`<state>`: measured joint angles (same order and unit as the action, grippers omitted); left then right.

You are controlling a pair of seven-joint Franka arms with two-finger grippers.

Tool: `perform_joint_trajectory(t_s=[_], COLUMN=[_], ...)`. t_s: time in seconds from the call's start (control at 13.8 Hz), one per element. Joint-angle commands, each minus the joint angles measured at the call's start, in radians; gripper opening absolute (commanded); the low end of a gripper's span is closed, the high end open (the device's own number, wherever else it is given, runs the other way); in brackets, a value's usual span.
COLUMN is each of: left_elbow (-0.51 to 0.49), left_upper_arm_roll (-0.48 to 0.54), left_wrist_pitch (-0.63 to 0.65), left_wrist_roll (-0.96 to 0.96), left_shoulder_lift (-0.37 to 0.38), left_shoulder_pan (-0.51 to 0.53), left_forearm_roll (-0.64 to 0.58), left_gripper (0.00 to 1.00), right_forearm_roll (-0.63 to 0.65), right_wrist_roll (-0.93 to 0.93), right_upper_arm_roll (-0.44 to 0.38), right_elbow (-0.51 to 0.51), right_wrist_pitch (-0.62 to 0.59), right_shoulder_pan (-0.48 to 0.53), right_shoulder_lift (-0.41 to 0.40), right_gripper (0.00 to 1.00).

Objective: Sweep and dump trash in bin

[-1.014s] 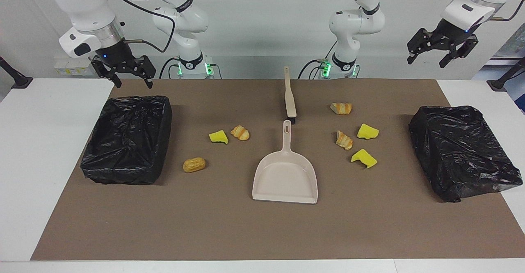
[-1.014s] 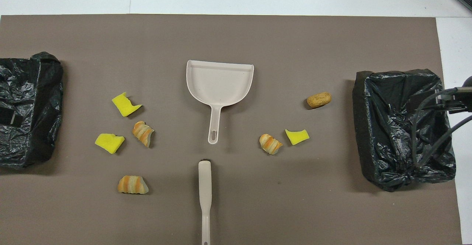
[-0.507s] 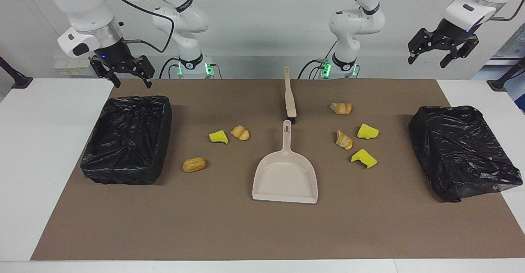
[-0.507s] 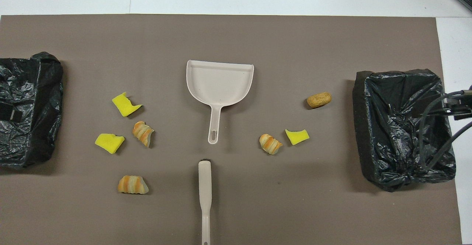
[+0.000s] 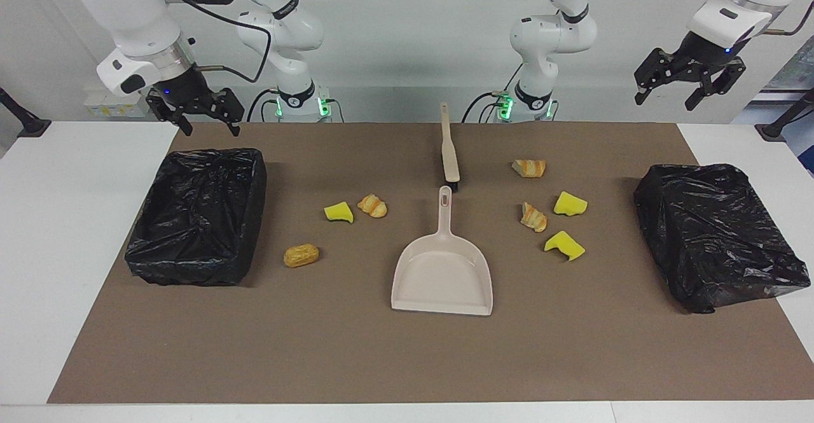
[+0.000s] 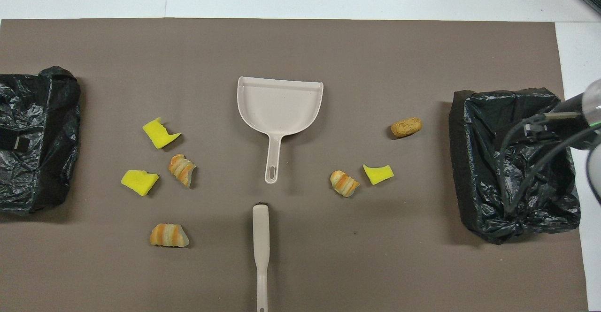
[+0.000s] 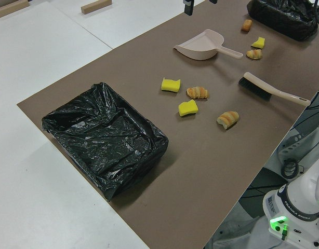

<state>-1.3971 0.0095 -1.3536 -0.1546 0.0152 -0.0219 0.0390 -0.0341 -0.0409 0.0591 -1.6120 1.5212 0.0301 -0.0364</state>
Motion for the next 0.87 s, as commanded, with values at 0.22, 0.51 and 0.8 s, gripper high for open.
perform_joint_trajectory(t_s=[0.22, 0.51, 0.8], left_elbow=[-0.034, -0.034, -0.034], left_upper_arm_roll=[0.009, 0.007, 0.007], left_wrist_pitch=[-0.01, -0.015, -0.018], left_wrist_roll=[-0.003, -0.005, -0.006], left_shoulder_lift=[0.028, 0.028, 0.028], left_shoulder_pan=[-0.007, -0.012, -0.009], left_forearm_roll=[-0.008, -0.008, -0.008], left_gripper=[1.0, 1.0, 1.0], right_forearm_roll=[-0.035, -0.035, -0.02], right_wrist_roll=[-0.229, -0.394, -0.464], right_upper_arm_roll=[0.01, 0.01, 0.005], right_elbow=[0.084, 0.196, 0.221], right_wrist_pitch=[0.079, 0.115, 0.197], right_shoulder_pan=[-0.151, -0.262, -0.366], right_shoulder_lift=[-0.192, -0.307, -0.393], right_gripper=[1.0, 1.0, 1.0])
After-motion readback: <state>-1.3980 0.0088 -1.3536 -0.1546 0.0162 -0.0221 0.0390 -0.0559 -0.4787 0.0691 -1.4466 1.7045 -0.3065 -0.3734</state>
